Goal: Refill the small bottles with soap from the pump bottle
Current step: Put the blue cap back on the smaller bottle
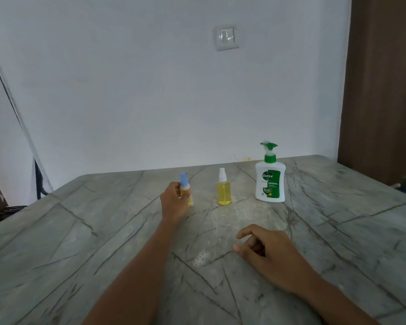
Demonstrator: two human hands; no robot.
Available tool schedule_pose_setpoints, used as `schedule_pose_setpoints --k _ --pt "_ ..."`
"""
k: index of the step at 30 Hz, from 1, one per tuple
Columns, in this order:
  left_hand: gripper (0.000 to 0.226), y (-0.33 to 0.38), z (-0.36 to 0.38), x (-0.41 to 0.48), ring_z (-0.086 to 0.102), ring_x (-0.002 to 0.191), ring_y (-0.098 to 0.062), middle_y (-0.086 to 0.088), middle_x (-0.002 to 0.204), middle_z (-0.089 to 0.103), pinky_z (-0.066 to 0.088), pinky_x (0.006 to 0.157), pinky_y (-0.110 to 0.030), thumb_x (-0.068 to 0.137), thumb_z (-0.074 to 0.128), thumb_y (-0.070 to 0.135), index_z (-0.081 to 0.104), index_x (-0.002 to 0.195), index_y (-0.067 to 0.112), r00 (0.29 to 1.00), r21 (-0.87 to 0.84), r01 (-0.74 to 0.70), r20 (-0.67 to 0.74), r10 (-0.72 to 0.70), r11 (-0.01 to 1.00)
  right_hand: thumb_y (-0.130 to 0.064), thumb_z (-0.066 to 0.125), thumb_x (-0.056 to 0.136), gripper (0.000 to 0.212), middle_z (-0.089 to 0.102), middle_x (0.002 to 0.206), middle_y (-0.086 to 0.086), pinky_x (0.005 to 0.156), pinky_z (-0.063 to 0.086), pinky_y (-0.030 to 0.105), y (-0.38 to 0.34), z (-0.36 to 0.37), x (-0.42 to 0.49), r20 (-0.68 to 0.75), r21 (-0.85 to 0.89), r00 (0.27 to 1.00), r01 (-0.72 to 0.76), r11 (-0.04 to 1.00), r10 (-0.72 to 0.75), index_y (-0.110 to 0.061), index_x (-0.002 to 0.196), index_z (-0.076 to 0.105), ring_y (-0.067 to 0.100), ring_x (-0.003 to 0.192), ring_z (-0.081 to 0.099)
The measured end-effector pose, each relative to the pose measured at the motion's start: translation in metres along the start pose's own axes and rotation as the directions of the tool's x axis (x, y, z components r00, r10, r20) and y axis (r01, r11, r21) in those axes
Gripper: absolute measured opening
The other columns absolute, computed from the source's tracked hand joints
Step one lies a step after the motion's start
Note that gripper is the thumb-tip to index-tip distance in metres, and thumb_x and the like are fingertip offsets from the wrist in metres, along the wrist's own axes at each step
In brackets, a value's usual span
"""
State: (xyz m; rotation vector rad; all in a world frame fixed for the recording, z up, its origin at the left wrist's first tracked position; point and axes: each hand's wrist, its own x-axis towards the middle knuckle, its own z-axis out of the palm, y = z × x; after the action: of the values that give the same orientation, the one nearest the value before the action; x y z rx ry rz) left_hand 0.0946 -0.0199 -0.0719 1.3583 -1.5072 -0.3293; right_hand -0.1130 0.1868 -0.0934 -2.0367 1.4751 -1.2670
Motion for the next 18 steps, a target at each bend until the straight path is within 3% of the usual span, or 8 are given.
schedule_pose_setpoints --k 5,8,11,14,16,18 --pt "0.028 -0.009 0.0 0.004 0.055 0.084 -0.016 -0.004 0.096 0.065 0.04 0.071 -0.027 0.086 0.072 0.021 0.062 0.107 0.005 0.999 0.019 -0.044 0.005 0.044 0.999 -0.04 0.069 0.088 0.024 0.07 0.072 -0.014 0.065 0.048 0.01 -0.003 -0.002 0.0 0.049 -0.004 0.998 -0.03 1.0 0.03 -0.023 0.104 0.068 -0.002 0.071 0.067" --pt "0.031 -0.015 0.001 0.005 0.058 0.087 -0.016 -0.005 0.1 0.066 0.042 0.074 -0.027 0.087 0.071 0.024 0.061 0.111 0.007 0.998 0.007 -0.062 0.029 0.062 0.998 -0.044 0.067 0.088 0.024 0.071 0.076 -0.014 0.064 0.048 0.007 0.007 -0.02 0.017 0.076 -0.05 0.989 -0.12 0.991 0.124 -0.028 0.106 0.065 -0.005 0.071 0.067" --pt "0.032 -0.02 0.003 0.004 0.061 0.091 -0.015 -0.003 0.105 0.067 0.044 0.077 -0.025 0.089 0.069 0.027 0.06 0.114 0.01 0.996 -0.049 -0.072 0.053 0.075 0.996 -0.04 0.07 0.087 0.033 0.067 0.092 -0.017 0.056 0.042 0.005 0.038 -0.05 0.05 -0.208 -0.113 0.947 -0.271 0.956 0.244 -0.026 0.116 0.06 -0.007 0.074 0.062" --pt "0.033 -0.021 0.004 0.003 0.06 0.091 -0.014 -0.002 0.107 0.066 0.043 0.076 -0.021 0.089 0.068 0.027 0.058 0.116 0.01 0.995 -0.069 -0.062 0.069 0.067 0.996 -0.037 0.082 0.077 0.073 0.061 0.121 0.003 0.077 0.048 0.023 0.08 -0.078 0.084 -0.384 -0.033 0.85 -0.404 0.914 0.362 -0.012 0.135 0.046 0.015 0.101 0.059" --pt "0.033 -0.023 0.005 0.004 0.059 0.092 -0.014 -0.002 0.107 0.065 0.042 0.074 -0.019 0.089 0.068 0.027 0.058 0.116 0.011 0.996 -0.077 -0.055 0.072 0.061 0.996 -0.037 0.086 0.071 0.09 0.053 0.136 0.01 0.095 0.046 0.036 0.102 -0.088 0.101 -0.349 -0.044 0.836 -0.466 0.884 0.423 -0.009 0.143 0.038 0.025 0.119 0.054" --pt "0.034 -0.026 0.006 0.006 0.06 0.092 -0.013 -0.001 0.108 0.066 0.044 0.077 -0.022 0.088 0.07 0.027 0.058 0.116 0.012 0.996 -0.085 -0.052 0.074 0.058 0.995 -0.038 0.086 0.07 0.093 0.052 0.138 0.009 0.097 0.044 0.036 0.115 -0.091 0.113 -0.254 -0.067 0.857 -0.478 0.876 0.448 -0.01 0.144 0.037 0.025 0.12 0.053"
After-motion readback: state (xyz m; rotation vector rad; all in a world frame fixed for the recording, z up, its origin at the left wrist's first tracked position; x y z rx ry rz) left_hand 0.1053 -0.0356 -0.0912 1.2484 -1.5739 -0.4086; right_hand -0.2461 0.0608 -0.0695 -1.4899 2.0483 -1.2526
